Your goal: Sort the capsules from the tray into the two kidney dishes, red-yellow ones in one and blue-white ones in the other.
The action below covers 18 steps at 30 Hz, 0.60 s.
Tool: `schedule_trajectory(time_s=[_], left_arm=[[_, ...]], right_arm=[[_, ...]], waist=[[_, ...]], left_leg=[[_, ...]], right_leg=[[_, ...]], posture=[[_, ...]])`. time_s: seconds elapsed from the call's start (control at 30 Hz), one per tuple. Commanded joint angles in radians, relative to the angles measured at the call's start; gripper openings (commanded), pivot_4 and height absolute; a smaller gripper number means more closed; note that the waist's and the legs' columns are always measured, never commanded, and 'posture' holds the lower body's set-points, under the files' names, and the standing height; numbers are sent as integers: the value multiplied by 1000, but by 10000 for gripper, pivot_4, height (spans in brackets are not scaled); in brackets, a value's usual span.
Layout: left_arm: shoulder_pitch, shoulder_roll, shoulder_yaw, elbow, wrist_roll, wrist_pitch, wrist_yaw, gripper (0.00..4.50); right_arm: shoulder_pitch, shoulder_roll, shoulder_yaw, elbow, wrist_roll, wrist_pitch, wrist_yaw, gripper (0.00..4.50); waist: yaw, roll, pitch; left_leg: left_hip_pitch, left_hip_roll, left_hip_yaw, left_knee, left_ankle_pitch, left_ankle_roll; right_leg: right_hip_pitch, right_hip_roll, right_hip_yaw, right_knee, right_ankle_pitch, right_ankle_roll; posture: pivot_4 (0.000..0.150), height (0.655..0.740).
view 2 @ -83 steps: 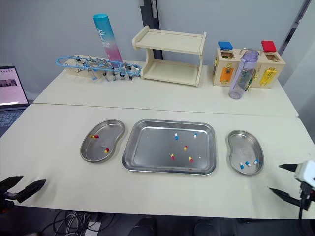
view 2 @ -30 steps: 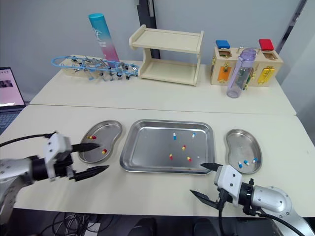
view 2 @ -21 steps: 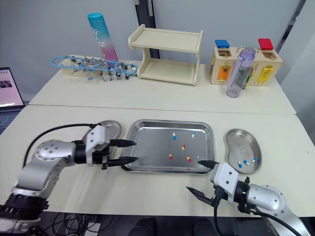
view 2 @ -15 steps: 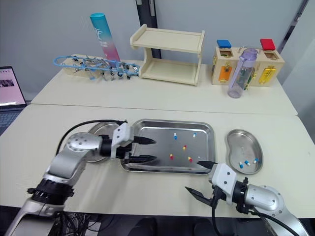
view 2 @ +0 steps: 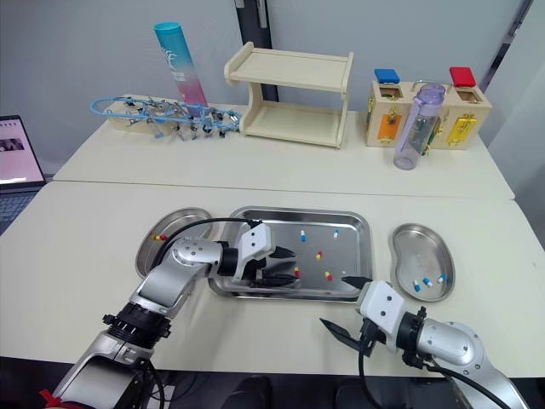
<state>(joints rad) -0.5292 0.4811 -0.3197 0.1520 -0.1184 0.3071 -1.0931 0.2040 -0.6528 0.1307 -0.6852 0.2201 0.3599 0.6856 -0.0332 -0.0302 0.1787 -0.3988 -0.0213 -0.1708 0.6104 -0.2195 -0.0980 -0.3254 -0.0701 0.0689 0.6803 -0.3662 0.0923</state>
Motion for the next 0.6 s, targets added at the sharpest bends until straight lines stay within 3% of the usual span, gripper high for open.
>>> schedule_trajectory(time_s=[0.03, 0.37, 0.47, 0.6], left_arm=[[3, -20, -21, -11, 19, 11, 22, 29641], [28, -30, -61, -37, 56, 65, 42, 29641], [42, -17, -66, -41, 67, 79, 38, 23684], [52, -5, -64, -47, 70, 87, 37, 11750]], right_arm=[[-19, 9, 4, -49, 6, 6, -8, 45000], [-37, 10, 9, -69, 12, 38, -16, 45000], [-38, 15, 3, -73, 18, 44, -18, 45000], [-41, 19, -2, -74, 24, 47, -17, 45000]], waist=[[0, 0, 0], [1, 0, 0], [1, 0, 0], [0, 0, -1]], left_leg=[[0, 0, 0, 0, 0, 0], [1, 0, -1, 0, 0, 0], [1, 0, -1, 0, 0, 0], [3, 0, -1, 0, 0, 0]], right_leg=[[0, 0, 0, 0, 0, 0], [1, 0, 0, 0, 0, 0], [2, 0, -1, 0, 0, 0], [3, 0, -1, 0, 0, 0]], posture=[[1500, 7400], [1500, 7400], [1500, 7400], [1500, 7400]])
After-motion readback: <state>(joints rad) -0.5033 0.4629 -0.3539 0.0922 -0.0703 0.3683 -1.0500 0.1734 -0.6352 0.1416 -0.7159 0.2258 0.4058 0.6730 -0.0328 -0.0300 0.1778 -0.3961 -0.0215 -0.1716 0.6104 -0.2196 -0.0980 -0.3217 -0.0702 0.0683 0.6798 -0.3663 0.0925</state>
